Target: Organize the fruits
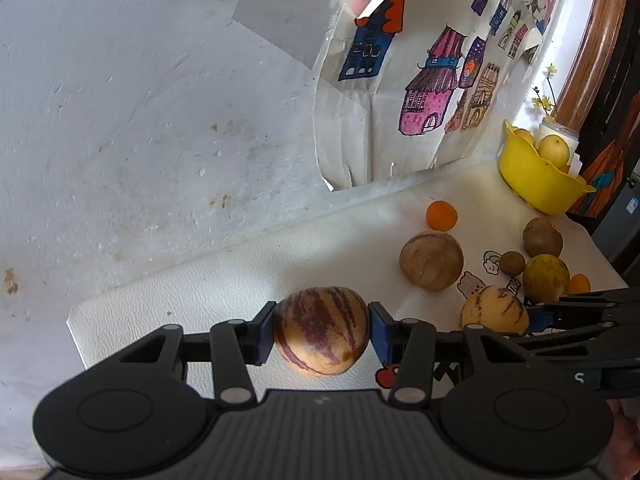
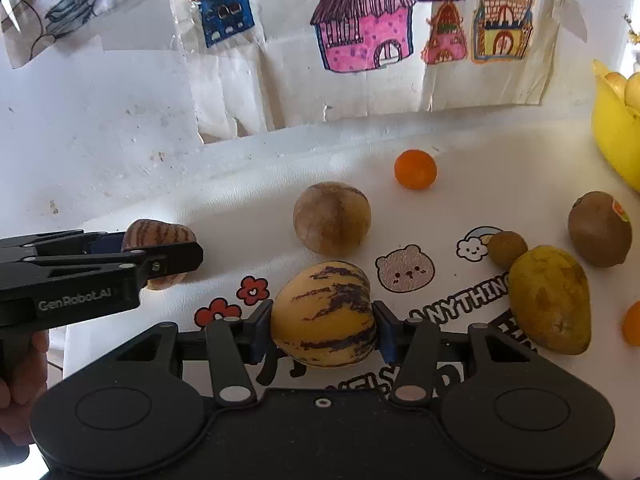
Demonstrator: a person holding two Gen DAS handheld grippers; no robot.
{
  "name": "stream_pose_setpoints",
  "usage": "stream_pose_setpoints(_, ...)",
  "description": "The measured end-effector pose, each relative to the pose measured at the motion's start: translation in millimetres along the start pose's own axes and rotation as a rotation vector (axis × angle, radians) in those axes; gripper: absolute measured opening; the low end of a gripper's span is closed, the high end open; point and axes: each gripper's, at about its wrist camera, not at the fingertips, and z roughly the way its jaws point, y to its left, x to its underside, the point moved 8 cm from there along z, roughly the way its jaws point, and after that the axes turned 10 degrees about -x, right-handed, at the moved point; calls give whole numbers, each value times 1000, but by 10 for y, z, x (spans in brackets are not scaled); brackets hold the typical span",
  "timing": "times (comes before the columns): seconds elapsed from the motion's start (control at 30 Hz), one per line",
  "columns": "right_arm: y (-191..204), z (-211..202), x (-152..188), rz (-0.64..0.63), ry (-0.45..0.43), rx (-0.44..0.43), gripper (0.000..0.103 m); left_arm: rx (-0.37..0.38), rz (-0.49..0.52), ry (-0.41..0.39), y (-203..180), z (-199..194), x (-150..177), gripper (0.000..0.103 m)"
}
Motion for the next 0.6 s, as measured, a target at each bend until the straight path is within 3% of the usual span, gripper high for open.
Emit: stream_pose_setpoints(0.6, 138, -757, 83, 53, -127, 1, 53, 15, 32, -44, -170, -282, -53, 51)
